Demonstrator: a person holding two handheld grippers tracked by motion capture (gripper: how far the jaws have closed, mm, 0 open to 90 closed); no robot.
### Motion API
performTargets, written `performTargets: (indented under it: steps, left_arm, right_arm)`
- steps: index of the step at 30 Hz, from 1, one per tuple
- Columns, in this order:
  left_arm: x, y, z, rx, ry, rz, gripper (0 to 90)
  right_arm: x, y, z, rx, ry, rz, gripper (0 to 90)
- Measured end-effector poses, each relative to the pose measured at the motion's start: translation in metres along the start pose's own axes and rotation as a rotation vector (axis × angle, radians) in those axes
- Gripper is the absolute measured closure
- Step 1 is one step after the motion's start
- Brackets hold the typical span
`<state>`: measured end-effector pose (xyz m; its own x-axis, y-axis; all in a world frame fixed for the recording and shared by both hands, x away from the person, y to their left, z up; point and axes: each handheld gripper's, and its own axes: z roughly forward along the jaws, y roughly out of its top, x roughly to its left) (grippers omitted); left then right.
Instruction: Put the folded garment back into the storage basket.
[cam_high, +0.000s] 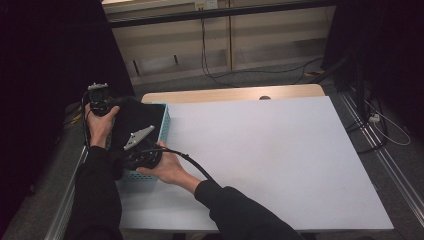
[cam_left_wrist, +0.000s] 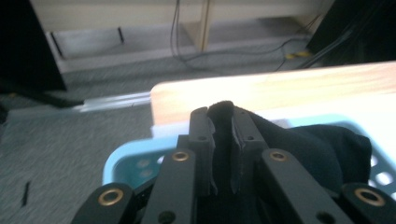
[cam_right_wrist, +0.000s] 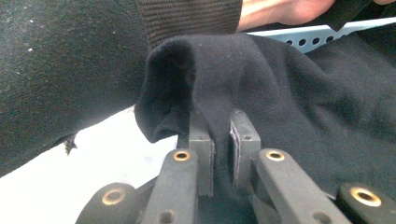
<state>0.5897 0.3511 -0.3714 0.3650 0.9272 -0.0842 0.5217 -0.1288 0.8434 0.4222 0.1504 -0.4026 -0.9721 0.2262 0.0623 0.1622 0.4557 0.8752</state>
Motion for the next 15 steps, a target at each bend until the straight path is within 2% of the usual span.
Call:
performTargets:
  steps: [3, 9, 14, 15]
  left_arm:
    - [0.001, -0.003, 0.005, 0.034, 0.011, -0.002, 80.8]
    - [-0.003, -0.005, 0.015, 0.055, 0.010, 0.011, 80.2]
    - [-0.002, -0.009, 0.020, 0.091, 0.038, 0.008, 79.1]
    - [-0.001, -0.009, 0.020, 0.085, 0.041, 0.003, 78.5]
  right_arm:
    - [0.001, -0.001, 0.001, 0.015, 0.004, -0.005, 82.0]
    - [-0.004, -0.002, 0.003, 0.027, -0.005, 0.013, 81.6]
    - [-0.006, -0.001, 0.006, 0.044, 0.002, 0.017, 81.3]
    - [-0.006, -0.002, 0.006, 0.043, 0.001, 0.017, 81.3]
